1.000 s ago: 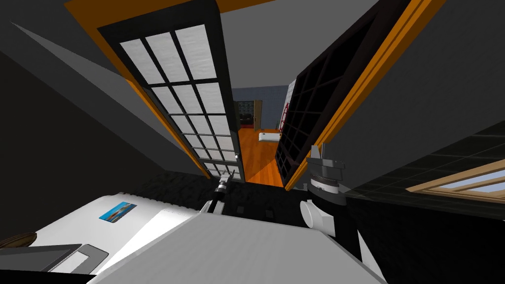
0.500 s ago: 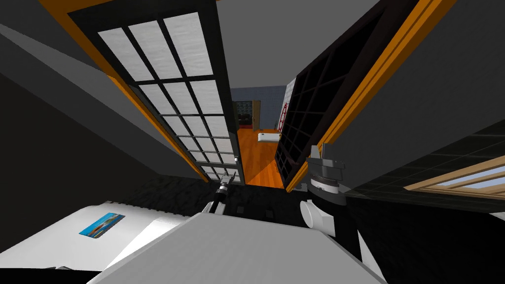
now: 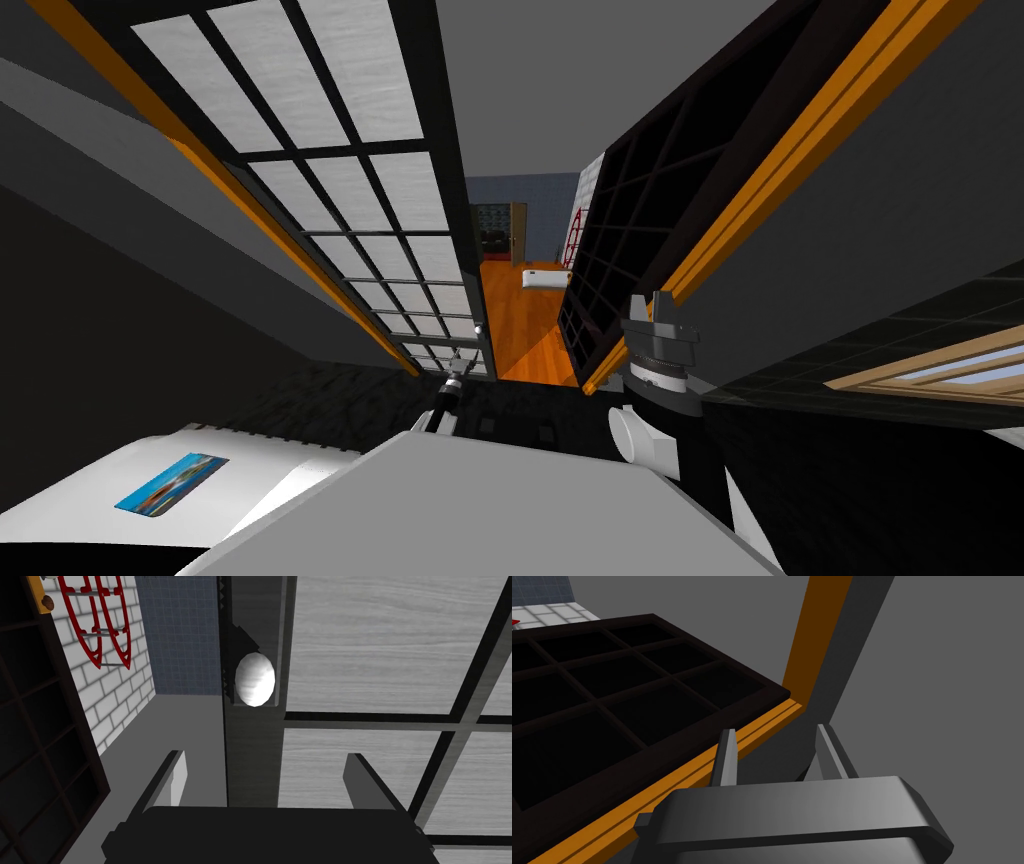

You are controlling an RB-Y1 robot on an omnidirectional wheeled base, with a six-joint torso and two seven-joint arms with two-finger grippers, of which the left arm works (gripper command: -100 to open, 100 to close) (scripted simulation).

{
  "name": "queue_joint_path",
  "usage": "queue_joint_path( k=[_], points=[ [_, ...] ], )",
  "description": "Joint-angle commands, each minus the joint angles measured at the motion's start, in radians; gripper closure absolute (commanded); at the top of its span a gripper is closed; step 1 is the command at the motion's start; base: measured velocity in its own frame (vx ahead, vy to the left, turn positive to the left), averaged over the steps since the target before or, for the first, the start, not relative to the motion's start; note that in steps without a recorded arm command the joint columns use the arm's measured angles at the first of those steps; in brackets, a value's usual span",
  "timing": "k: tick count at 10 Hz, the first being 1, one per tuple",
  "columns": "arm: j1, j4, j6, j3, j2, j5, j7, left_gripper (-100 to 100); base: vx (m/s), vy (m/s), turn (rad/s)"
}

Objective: Push the door open

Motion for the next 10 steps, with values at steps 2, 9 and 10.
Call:
queue_joint_path(
  k=[2, 9, 10],
  points=[
    [-0.007, 0.01, 0.0, 0.004, 0.014, 0.003, -0.001, -100, 0.182, 0.01, -0.017],
    [-0.016, 0.019, 0.004, 0.009, 0.006, 0.007, -0.001, 100, 0.157, -0.01, -0.008],
    [-0.016, 0.019, 0.004, 0.009, 0.006, 0.007, -0.001, 100, -0.036, -0.001, -0.023]
  ],
)
